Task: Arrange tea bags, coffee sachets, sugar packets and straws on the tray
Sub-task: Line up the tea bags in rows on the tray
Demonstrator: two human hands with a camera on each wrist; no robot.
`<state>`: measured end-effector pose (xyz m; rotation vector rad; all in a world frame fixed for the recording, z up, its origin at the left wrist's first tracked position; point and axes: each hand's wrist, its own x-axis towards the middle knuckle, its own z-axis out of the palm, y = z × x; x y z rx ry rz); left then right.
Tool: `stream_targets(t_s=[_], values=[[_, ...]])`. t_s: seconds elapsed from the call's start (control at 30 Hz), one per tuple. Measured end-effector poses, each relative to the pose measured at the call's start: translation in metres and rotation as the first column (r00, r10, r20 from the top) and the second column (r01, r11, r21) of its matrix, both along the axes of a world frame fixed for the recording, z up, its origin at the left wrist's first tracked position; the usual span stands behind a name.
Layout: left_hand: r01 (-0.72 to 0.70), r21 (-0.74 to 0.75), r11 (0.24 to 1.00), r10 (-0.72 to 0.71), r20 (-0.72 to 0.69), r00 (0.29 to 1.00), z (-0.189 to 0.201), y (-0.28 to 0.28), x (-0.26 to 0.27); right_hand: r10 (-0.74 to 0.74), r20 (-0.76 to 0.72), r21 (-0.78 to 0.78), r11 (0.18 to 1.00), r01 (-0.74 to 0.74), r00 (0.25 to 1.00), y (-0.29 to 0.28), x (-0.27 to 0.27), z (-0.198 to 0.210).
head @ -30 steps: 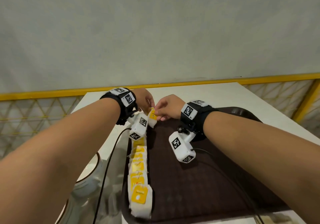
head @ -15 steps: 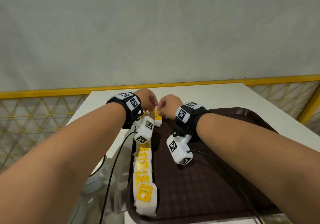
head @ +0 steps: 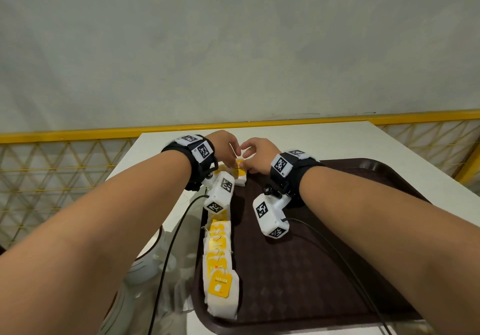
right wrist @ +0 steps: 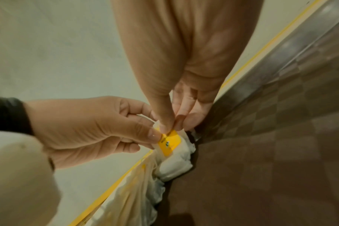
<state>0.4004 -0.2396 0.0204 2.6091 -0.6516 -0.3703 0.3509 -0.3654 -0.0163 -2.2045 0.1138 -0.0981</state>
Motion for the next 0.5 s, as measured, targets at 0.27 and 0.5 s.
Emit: stream_targets(t_s=[0.27,0.5], values=[[0.009,-0.008,1.0,-0.01,-0.018,1.0,0.0042,0.0059,0.0026,0.076,-0.039,-0.045,0.996,-0.078,0.996,-0.0057,-0.0023,0.0012],[0.002,0.041,0.999,-0.003,0.039,0.999,-0.0043,0.0029,0.0076,-0.068,-0.043,-0.002,0.998,0.068,0.997,-0.0087,-0.0037,-0.0049]])
